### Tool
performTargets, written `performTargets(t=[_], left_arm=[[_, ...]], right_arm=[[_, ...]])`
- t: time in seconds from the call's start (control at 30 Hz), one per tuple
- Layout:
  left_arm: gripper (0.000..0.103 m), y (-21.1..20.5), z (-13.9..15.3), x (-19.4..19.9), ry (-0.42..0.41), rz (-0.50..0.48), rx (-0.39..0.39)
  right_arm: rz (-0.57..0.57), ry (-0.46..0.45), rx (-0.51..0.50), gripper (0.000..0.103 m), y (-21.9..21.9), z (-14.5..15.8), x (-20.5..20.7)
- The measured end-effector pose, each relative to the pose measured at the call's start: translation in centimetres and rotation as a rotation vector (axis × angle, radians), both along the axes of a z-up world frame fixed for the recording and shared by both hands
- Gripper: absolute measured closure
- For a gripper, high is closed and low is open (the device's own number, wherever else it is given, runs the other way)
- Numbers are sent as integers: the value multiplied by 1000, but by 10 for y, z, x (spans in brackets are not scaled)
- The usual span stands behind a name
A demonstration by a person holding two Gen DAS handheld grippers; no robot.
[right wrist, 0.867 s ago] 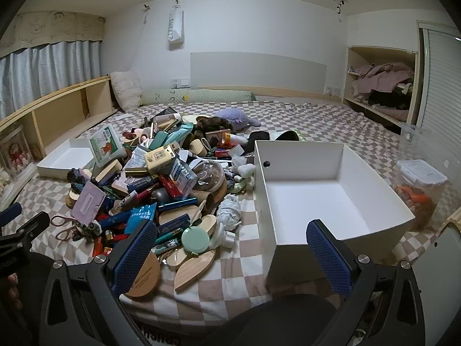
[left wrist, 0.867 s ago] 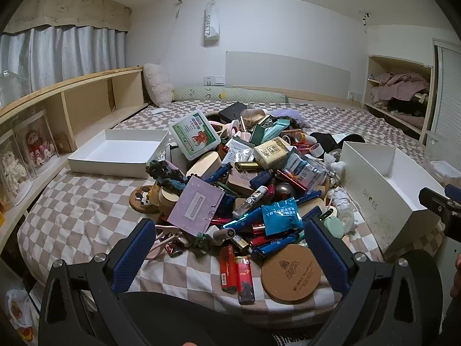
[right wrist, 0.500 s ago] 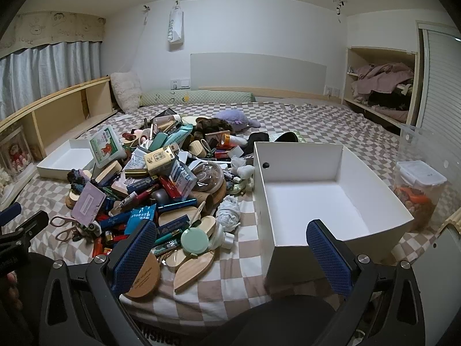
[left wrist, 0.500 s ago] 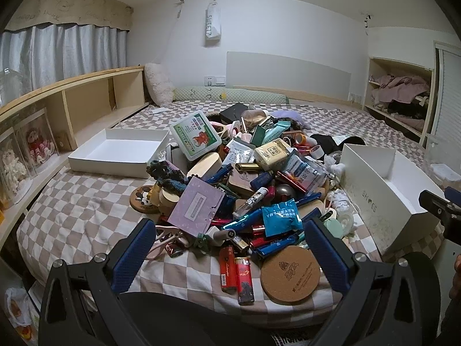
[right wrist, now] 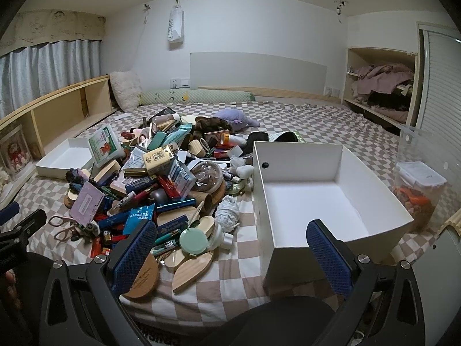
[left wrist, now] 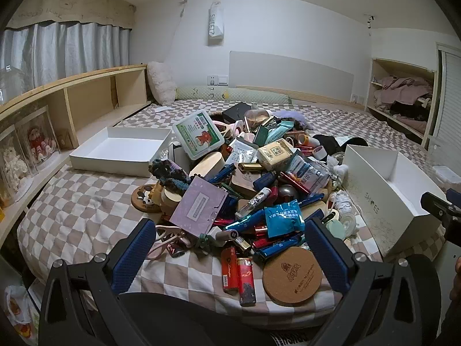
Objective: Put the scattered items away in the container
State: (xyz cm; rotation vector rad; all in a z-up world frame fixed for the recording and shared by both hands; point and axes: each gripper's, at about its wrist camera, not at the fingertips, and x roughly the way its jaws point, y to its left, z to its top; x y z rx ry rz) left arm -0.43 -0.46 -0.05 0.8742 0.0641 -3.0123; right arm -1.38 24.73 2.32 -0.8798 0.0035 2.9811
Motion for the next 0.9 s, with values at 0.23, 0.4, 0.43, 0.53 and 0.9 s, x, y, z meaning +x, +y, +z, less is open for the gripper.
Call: performTargets(t=[0.23,0.4,0.43,0.53,0.9], left_arm=[[0,1,0,0,2,1,1],[0,-2,-1,-1,2,-3,13],[0,-2,-1,-1,2,-4,14],[0,0,-1,-4,4,-4,7],[0,7,-22,-16,-75,-39,24]], right_arm=[[7,-7,8,0,-3,-1,-3],[18,-23,-21,0,-2,-3,-7],[20,-26,-31,0,-1,-4,-8],[17,-21,-30,0,-3,-4,-10],[67,-41,-74,0,-19,-13,-24]])
